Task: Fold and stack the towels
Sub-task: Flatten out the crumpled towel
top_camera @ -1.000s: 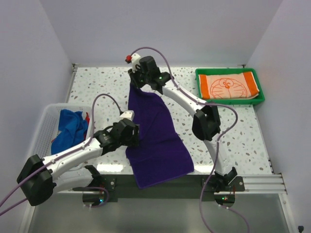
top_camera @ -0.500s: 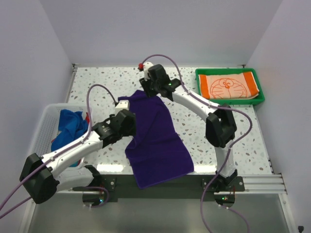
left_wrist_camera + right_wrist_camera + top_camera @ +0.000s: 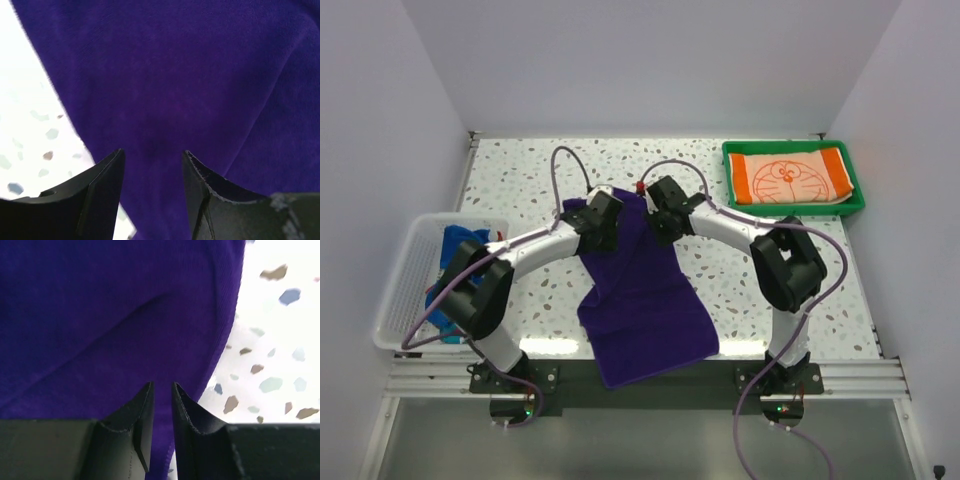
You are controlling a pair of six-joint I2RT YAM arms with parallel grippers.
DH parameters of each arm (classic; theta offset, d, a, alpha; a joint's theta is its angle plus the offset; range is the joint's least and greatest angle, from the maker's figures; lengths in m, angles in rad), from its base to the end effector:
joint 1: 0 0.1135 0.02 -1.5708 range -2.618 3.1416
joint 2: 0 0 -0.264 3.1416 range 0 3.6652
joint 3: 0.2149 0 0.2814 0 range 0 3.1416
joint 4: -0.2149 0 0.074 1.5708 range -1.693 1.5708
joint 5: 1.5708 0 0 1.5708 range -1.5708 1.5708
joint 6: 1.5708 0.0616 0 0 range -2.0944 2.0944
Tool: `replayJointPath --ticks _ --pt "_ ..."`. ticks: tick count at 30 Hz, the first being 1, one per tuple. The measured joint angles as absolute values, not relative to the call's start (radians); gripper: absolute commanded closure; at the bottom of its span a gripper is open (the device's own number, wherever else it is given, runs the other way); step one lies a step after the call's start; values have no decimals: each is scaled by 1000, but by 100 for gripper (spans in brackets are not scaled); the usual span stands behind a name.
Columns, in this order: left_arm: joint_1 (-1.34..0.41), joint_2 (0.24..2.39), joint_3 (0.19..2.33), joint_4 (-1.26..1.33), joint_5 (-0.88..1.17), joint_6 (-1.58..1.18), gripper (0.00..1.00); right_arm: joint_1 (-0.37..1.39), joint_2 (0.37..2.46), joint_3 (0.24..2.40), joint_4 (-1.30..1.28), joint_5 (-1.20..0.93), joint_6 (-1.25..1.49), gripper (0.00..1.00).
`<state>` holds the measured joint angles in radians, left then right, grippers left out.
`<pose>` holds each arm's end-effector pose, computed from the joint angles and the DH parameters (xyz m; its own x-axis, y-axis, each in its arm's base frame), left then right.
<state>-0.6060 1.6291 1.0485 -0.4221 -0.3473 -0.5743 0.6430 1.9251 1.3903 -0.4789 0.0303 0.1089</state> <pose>0.3154 -0.1930 0.1652 -0.7909 -0.0734 -0.6076 -0.0531 0.9973 -0.0514 0.3616 0.2686 0.1575 -0.7390 -0.4179 -0.5284 -0.5092 0.8601 0.0319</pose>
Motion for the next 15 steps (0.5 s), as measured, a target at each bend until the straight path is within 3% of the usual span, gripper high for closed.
replayJointPath --ticks 7,15 --pt "-603 1776 1104 -382 -295 -545 46 624 1916 1264 -459 23 176 76" --pt "-627 1832 1116 -332 -224 -529 46 574 1771 1066 -434 8 273 74"
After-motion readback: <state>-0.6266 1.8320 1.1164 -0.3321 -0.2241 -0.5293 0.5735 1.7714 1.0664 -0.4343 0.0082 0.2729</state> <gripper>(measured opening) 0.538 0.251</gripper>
